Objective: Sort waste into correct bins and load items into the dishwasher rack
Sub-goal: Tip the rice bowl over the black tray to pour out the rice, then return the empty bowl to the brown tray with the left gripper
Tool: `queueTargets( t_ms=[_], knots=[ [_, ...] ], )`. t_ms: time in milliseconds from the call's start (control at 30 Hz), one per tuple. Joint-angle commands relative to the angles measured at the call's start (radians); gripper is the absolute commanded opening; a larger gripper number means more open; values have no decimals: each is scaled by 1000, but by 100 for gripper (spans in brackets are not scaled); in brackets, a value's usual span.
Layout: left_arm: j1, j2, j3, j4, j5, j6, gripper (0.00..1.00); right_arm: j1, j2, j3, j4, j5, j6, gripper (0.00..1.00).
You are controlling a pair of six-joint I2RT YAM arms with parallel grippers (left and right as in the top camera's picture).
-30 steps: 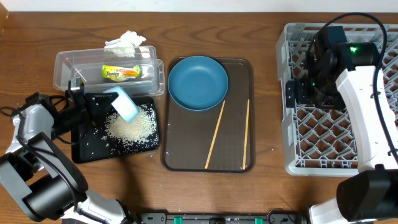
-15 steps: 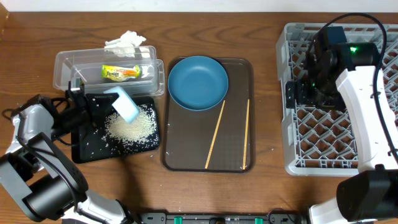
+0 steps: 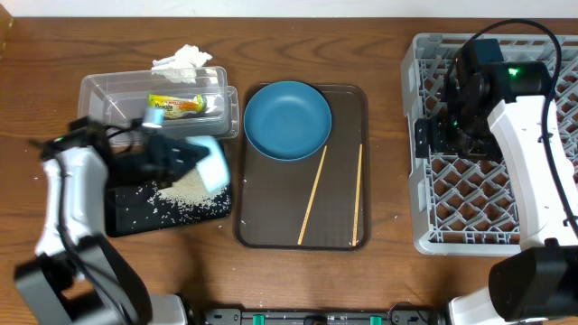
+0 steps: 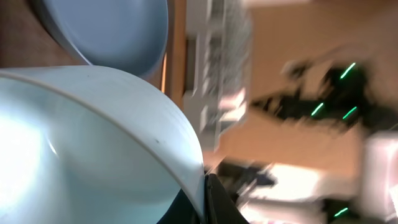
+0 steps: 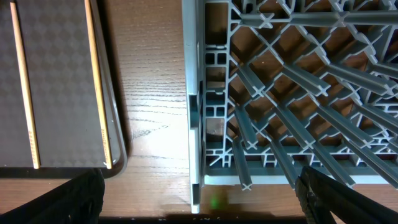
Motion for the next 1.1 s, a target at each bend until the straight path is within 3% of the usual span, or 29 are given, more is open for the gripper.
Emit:
queueTargets(
  t_ms=[0, 167, 500, 833, 1067],
  knots=[
    [-146, -67, -2, 14, -244, -56, 6, 5, -3, -5, -1, 6, -14, 97],
    [-395, -72, -3, 114, -517, -256, 6, 5, -3, -5, -2, 3, -14, 97],
    [-789, -16, -3, 319, -883, -541, 6, 7, -3, -5, -6, -1, -14, 97],
    [-1004, 105, -3, 484, -895, -628, 8, 6, -3, -5, -4, -2, -14, 98],
    [-1061, 126, -3, 592, -875, -658, 12, 6, -3, -5, -4, -9, -14, 99]
  ],
)
